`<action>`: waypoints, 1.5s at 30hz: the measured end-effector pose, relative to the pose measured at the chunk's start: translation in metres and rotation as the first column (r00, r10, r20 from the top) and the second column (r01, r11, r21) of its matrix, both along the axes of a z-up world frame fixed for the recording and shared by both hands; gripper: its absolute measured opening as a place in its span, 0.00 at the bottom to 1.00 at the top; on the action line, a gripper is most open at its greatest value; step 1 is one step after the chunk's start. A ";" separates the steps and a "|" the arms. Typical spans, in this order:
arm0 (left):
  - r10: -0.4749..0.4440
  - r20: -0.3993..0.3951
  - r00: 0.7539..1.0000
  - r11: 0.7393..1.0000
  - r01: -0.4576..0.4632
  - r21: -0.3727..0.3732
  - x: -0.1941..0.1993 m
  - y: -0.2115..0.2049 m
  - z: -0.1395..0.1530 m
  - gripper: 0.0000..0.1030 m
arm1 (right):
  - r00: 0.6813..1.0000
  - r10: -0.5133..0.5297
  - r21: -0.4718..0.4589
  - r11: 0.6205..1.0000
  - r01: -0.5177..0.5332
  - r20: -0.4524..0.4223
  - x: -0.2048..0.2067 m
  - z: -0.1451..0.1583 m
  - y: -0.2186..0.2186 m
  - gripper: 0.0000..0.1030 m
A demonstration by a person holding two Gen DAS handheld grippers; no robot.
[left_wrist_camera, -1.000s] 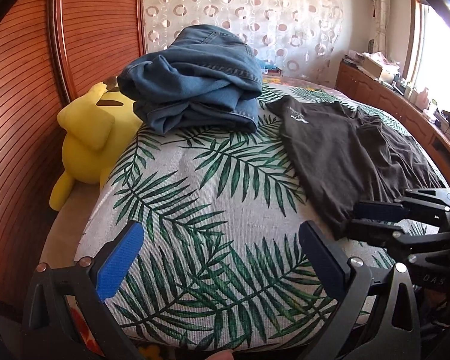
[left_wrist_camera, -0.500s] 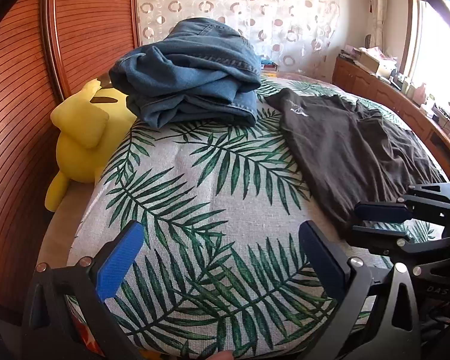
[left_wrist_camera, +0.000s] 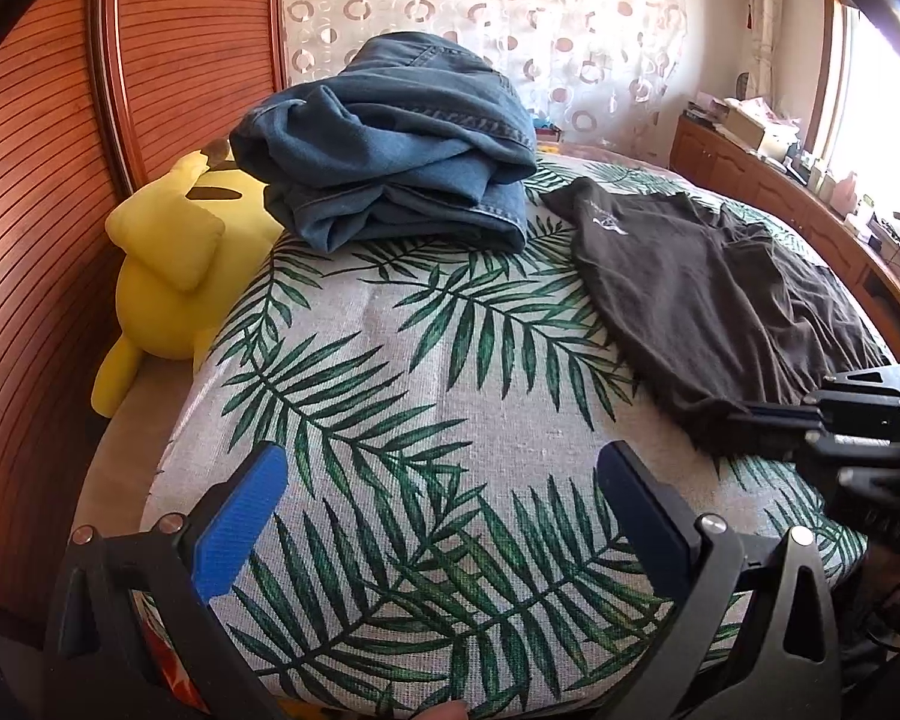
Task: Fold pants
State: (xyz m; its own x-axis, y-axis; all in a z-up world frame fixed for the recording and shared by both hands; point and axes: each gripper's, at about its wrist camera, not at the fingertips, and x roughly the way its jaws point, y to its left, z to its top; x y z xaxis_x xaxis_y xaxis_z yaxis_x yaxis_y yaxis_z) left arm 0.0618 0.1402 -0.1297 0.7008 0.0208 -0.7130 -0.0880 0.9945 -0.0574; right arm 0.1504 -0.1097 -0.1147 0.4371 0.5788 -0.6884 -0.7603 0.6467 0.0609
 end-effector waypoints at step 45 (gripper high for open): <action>-0.485 -0.061 0.872 0.864 0.489 0.118 0.071 -0.219 0.022 1.00 | 0.881 -0.461 0.255 0.869 0.424 0.105 -0.042 0.081 -0.191 0.03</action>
State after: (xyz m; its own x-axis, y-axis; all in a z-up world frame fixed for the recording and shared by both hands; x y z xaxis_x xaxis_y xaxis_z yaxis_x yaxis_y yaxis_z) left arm 0.1324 -0.0787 -0.1074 0.6248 -0.2269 -0.7471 0.4094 0.9100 0.0660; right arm 0.1086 -0.3010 -0.0332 0.7745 0.4251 -0.4685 -0.4084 0.9015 0.1430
